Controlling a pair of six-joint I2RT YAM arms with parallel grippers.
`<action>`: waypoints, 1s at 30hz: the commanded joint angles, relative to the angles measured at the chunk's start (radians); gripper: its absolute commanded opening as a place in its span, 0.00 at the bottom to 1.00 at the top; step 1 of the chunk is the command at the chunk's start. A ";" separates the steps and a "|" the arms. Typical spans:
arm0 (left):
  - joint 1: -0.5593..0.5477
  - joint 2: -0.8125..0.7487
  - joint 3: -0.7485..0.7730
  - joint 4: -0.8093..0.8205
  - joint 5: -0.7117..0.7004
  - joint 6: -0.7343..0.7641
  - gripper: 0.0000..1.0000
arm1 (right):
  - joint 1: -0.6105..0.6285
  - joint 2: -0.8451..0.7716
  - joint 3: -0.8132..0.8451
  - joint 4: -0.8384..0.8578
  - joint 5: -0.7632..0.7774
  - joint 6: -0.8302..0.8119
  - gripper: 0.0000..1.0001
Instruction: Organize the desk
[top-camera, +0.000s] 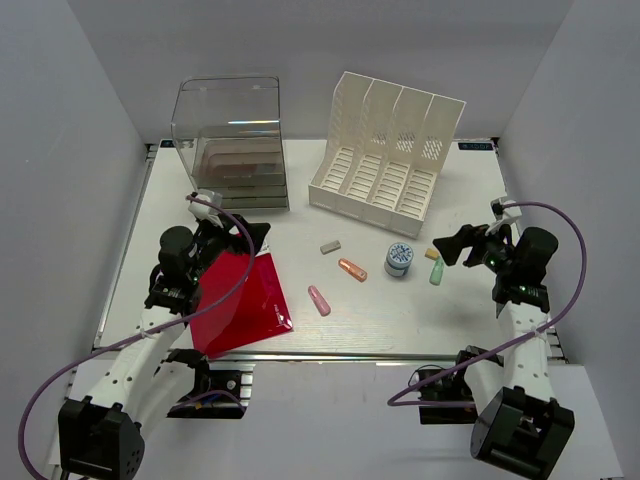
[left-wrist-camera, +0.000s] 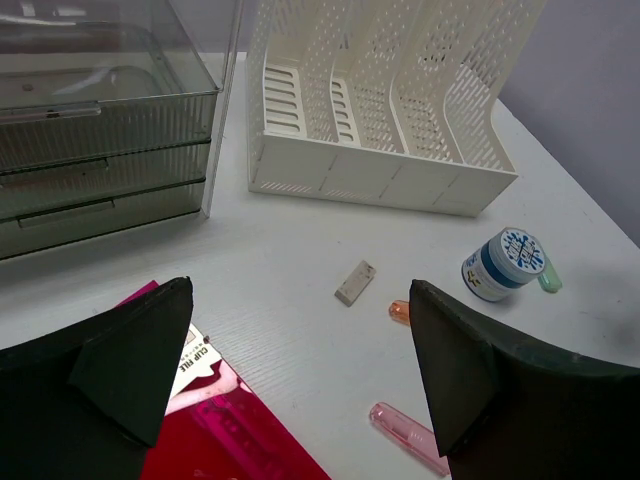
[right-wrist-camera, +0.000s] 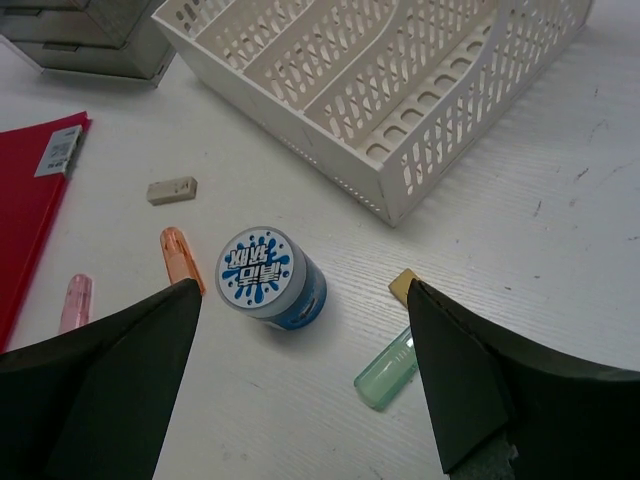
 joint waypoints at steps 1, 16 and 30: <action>0.003 -0.016 0.012 0.012 0.003 -0.008 0.98 | -0.005 -0.028 0.007 0.032 -0.066 -0.076 0.89; 0.003 0.007 0.020 0.012 0.015 -0.009 0.28 | -0.005 -0.014 0.014 -0.205 -0.243 -0.532 0.89; 0.003 0.128 0.096 -0.065 0.052 -0.022 0.93 | 0.019 0.043 0.045 -0.229 -0.231 -0.528 0.89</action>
